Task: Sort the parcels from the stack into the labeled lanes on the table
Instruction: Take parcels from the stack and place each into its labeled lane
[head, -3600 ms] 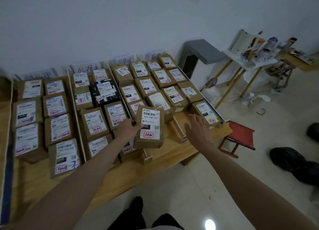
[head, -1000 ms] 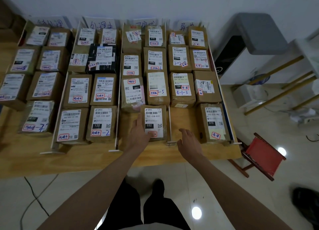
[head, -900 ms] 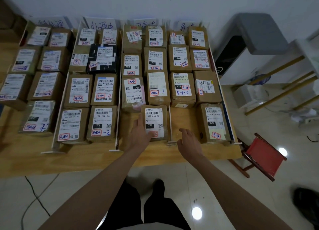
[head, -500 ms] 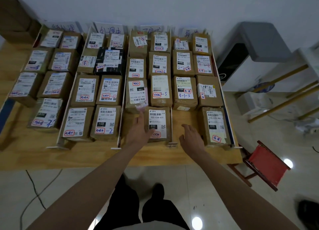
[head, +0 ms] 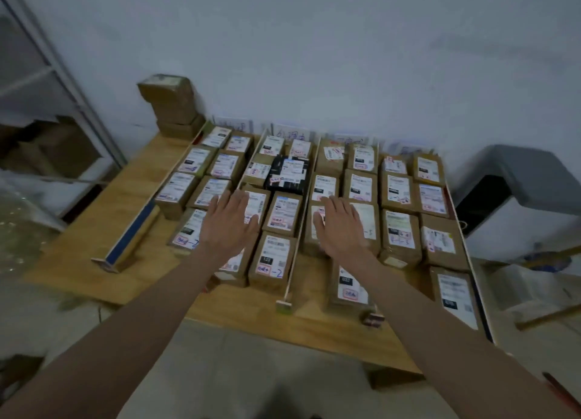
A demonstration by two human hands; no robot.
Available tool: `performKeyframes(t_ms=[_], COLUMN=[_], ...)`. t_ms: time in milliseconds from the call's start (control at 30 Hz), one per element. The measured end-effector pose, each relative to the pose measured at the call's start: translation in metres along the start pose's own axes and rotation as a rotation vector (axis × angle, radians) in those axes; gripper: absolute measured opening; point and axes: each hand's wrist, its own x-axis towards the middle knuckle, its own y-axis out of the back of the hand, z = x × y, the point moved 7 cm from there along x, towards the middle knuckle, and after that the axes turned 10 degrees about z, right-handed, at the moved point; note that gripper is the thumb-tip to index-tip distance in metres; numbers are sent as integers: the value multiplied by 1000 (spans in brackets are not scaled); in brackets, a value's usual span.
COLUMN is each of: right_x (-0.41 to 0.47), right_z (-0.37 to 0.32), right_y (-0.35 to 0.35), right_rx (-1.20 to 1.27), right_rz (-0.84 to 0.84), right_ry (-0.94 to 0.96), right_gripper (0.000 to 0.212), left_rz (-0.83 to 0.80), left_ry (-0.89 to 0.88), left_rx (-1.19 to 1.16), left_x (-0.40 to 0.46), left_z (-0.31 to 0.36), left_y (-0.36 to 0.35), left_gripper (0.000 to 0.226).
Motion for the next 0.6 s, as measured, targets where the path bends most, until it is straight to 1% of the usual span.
performKeyframes(t_ms=[133,233,333,467,600], right_x=[11,16,17,22,42], right_z=[-88,-151,-207,-270,-313], right_y=[-13,-22,-35,-50,-70], right_rx=[7,18,37,15,21], right_rz=[-24,-17,-18,-10,-43], right_ry=[60,91,106,122,131], right_gripper=[55,55,54,54,54], left_rz=[29,69,67,44,50], left_ry=[77,127,163,191,194], left_rx=[44,42,56,76,58], left_x=[-21,-35,-47,-55,-47], left_z=[-94,-160,-219,-279,-323], left_y=[23,38,43,46,47], left_gripper=[65,62,61,63,65])
